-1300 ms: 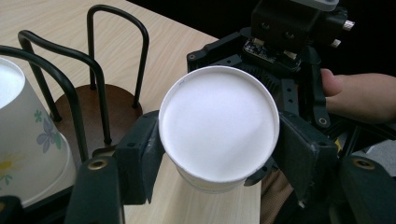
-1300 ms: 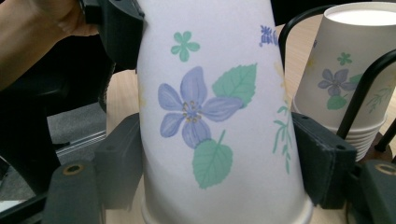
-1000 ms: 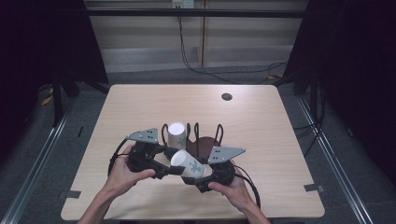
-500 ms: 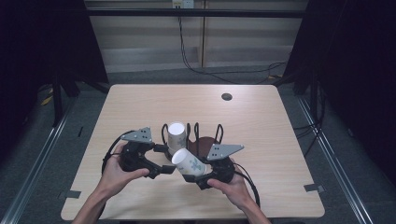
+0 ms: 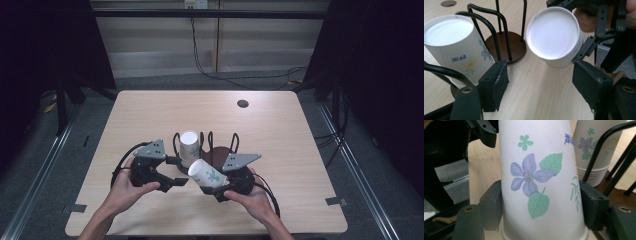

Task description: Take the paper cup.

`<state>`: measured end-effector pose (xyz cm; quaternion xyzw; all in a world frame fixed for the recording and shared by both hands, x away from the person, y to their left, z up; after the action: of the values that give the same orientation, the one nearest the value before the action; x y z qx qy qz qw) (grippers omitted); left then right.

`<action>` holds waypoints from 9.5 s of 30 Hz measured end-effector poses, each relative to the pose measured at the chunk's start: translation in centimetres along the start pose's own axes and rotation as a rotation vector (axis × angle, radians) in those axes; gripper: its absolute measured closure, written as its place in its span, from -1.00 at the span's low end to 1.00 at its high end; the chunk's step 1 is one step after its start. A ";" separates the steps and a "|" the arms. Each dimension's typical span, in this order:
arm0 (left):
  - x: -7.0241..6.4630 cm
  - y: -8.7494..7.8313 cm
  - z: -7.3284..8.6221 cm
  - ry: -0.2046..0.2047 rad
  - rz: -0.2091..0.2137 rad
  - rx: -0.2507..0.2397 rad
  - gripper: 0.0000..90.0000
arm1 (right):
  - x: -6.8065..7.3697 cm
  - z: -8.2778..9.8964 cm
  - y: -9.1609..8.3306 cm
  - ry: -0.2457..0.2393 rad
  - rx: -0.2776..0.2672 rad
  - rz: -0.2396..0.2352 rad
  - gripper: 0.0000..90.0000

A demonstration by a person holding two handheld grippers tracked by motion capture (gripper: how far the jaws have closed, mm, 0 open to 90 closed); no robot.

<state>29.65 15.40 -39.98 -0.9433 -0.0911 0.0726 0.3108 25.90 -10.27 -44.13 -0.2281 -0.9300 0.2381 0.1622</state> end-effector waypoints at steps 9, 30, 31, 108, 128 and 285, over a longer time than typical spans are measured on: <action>0.2 0.5 1.0 -0.036 -0.026 -0.031 -0.36 | -0.3 -0.5 -0.8 -0.015 0.087 0.010 -0.32; -0.3 0.7 1.4 -0.007 0.066 0.027 -0.55 | -0.4 -1.7 0.3 -0.074 0.294 -0.039 -0.29; -0.2 0.7 1.6 -0.008 0.067 0.027 -0.55 | -0.4 -1.8 0.3 -0.078 0.297 -0.039 -0.29; -2.1 4.3 1.6 0.070 0.223 0.218 -0.26 | 2.5 -2.1 3.9 -0.256 0.560 -0.166 -0.27; -2.4 4.1 1.9 0.056 0.220 0.183 -0.19 | 2.4 -1.8 3.9 -0.247 0.528 -0.181 -0.38; -1.6 1.0 1.5 -0.040 0.142 -0.207 -0.34 | -1.4 -2.0 -2.0 0.071 -0.177 -0.308 -0.32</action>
<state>27.93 15.08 -41.66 -0.9728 -0.0372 0.1037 0.2039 27.23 -11.80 -41.66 -0.1046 -0.9650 0.1196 0.2085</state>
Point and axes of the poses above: each handheld gripper's, and its own axes: y roughly forward along the jaws, z roughly out of its underside, x roughly to its left, the point moved 1 cm from there along y, roughly forward along the jaws, and after that the axes turned 3 degrees about y, right-handed, at the moved point
